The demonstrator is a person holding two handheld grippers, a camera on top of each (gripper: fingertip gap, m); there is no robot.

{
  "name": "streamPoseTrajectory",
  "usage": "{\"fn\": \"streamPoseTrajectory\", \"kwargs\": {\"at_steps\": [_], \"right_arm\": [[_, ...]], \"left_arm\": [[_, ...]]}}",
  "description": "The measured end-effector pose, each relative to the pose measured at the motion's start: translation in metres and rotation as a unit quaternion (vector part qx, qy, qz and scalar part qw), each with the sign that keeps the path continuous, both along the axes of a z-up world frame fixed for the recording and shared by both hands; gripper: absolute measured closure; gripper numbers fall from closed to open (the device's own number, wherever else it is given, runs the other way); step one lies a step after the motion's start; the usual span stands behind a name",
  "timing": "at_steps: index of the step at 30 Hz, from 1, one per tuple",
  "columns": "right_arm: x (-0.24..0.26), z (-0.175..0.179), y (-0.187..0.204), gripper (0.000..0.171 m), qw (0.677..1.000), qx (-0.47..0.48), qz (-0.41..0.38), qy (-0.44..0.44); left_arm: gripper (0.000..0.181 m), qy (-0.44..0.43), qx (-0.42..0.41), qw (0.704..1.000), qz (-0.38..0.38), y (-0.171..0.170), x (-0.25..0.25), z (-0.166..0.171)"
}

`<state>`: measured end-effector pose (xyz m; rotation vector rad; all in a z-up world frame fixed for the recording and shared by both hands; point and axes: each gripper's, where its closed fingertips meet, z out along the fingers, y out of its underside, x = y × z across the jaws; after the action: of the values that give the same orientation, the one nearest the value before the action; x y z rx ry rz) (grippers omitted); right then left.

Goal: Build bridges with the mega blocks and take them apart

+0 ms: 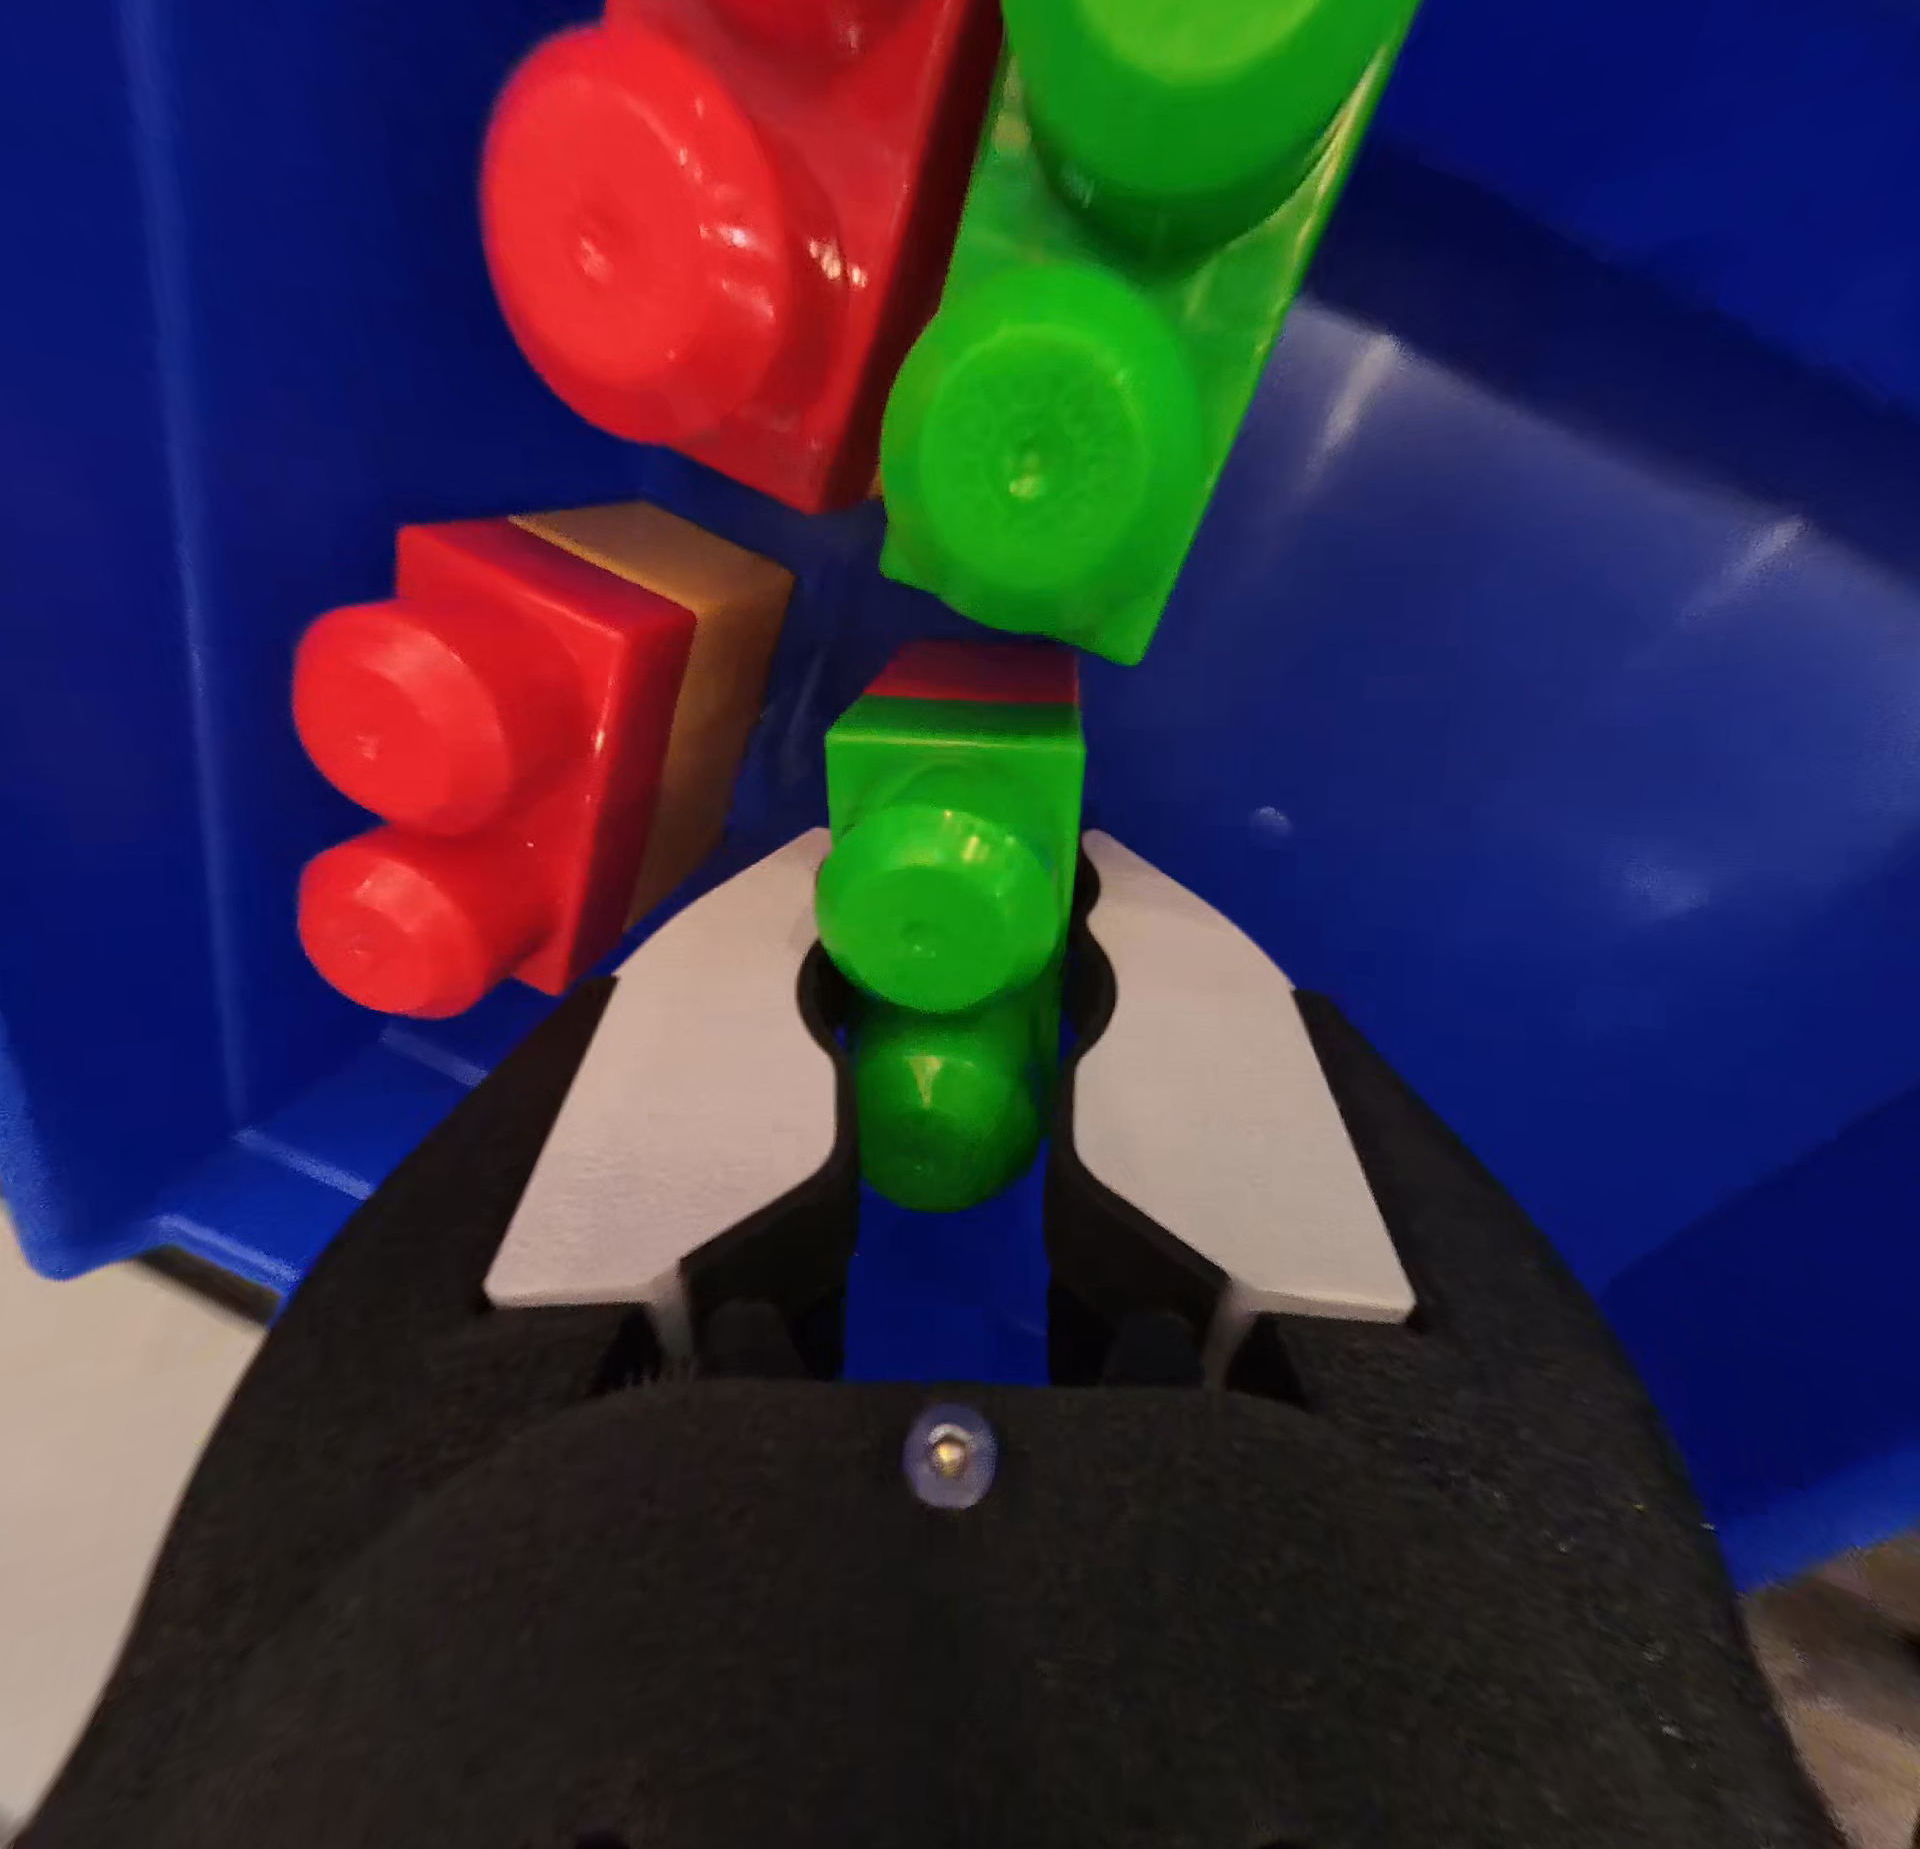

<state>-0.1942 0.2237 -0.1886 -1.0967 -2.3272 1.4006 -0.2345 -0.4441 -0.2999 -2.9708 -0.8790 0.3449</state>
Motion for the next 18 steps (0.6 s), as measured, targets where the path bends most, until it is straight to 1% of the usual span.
{"fn": "streamPoseTrajectory", "kwargs": {"at_steps": [2, 4, 6, 7, 8, 10, 12, 13, 16, 18], "right_arm": [[0.003, -0.002, 0.002, 0.131, 1.000, -0.002, 0.005, -0.001], [0.006, -0.005, 0.006, 0.131, 1.000, 0.000, 0.010, -0.002], [0.007, -0.005, 0.009, 0.132, 1.000, -0.004, 0.015, -0.001], [0.007, -0.005, 0.010, 0.132, 1.000, -0.008, 0.018, 0.000], [0.007, -0.004, 0.009, 0.132, 1.000, -0.013, 0.021, 0.002], [0.005, 0.002, 0.003, 0.132, 0.999, -0.027, 0.035, 0.012], [0.004, 0.014, -0.012, 0.132, 0.997, -0.047, 0.061, 0.030], [0.005, 0.022, -0.024, 0.132, 0.994, -0.061, 0.080, 0.040], [0.014, 0.057, -0.068, 0.128, 0.980, -0.104, 0.152, 0.075], [0.022, 0.082, -0.094, 0.124, 0.967, -0.133, 0.196, 0.095]], "left_arm": [[0.141, 0.005, 0.047, 0.998, 0.039, 0.007, 0.001, 0.012], [0.141, 0.042, 0.067, 0.995, 0.065, 0.004, -0.001, 0.031], [0.141, 0.081, 0.115, 0.987, 0.084, 0.012, 0.001, 0.061], [0.142, 0.103, 0.151, 0.978, 0.099, 0.020, 0.001, 0.080], [0.142, 0.116, 0.199, 0.968, 0.102, 0.036, 0.004, 0.100], [0.142, 0.139, 0.292, 0.942, 0.095, 0.079, 0.010, 0.145], [0.142, 0.132, 0.369, 0.918, 0.062, 0.140, 0.021, 0.183], [0.142, 0.131, 0.395, 0.908, 0.045, 0.172, 0.025, 0.197], [0.142, 0.119, 0.449, 0.885, -0.040, 0.281, 0.039, 0.225], [0.143, 0.105, 0.492, 0.860, -0.088, 0.354, 0.048, 0.235]]}}
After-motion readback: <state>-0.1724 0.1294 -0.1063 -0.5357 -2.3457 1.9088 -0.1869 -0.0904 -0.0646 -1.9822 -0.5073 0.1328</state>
